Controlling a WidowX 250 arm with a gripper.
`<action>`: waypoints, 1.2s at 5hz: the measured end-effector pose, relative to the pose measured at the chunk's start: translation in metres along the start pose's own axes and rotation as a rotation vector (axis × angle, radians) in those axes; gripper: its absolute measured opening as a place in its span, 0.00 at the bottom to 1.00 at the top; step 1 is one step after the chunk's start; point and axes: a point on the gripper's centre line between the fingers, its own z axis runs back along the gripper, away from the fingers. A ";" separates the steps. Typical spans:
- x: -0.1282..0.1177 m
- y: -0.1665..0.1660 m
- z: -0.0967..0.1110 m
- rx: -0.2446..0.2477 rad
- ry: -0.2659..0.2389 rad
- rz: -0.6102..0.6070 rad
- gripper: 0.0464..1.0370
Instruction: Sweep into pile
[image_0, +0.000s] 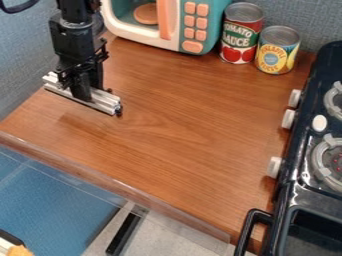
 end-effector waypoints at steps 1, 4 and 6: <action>-0.013 -0.004 0.013 -0.016 -0.016 -0.054 0.30; -0.082 -0.031 0.005 -0.035 -0.124 -0.667 0.30; -0.106 -0.031 -0.004 -0.070 -0.107 -1.032 0.30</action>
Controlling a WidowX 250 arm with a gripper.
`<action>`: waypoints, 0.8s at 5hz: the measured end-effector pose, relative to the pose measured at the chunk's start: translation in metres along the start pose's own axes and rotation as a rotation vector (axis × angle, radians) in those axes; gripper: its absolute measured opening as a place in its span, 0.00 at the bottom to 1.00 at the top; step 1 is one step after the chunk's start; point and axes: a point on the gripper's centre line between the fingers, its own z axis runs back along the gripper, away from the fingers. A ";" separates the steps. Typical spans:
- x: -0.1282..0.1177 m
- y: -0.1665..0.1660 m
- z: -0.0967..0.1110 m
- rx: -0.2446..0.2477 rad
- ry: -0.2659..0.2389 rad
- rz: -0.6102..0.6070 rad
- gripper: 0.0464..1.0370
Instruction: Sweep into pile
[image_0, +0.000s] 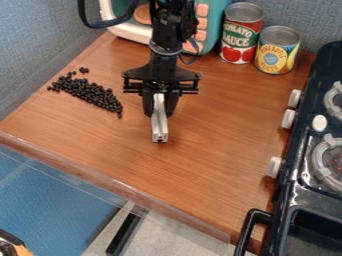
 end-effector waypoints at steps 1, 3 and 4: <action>-0.004 -0.006 0.000 -0.044 0.025 -0.106 0.30; -0.009 -0.006 -0.006 -0.012 -0.005 -0.239 0.36; -0.015 -0.012 -0.021 0.064 -0.004 -0.238 0.68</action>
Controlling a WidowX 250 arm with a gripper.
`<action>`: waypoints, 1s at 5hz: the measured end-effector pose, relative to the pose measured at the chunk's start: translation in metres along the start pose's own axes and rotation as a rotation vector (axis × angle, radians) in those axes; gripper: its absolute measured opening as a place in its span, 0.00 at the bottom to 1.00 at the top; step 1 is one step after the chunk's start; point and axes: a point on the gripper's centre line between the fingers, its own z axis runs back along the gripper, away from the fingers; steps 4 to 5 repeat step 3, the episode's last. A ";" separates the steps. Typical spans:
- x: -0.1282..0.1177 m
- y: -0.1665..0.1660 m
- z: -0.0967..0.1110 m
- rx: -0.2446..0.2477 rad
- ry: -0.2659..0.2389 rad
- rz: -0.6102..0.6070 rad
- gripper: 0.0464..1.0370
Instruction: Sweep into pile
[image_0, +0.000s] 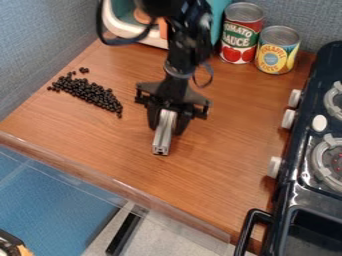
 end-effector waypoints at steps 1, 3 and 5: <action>-0.001 0.000 0.000 0.006 0.008 0.003 0.95; -0.003 0.028 0.050 -0.092 -0.020 0.062 0.97; -0.003 0.028 0.050 -0.092 -0.020 0.062 0.97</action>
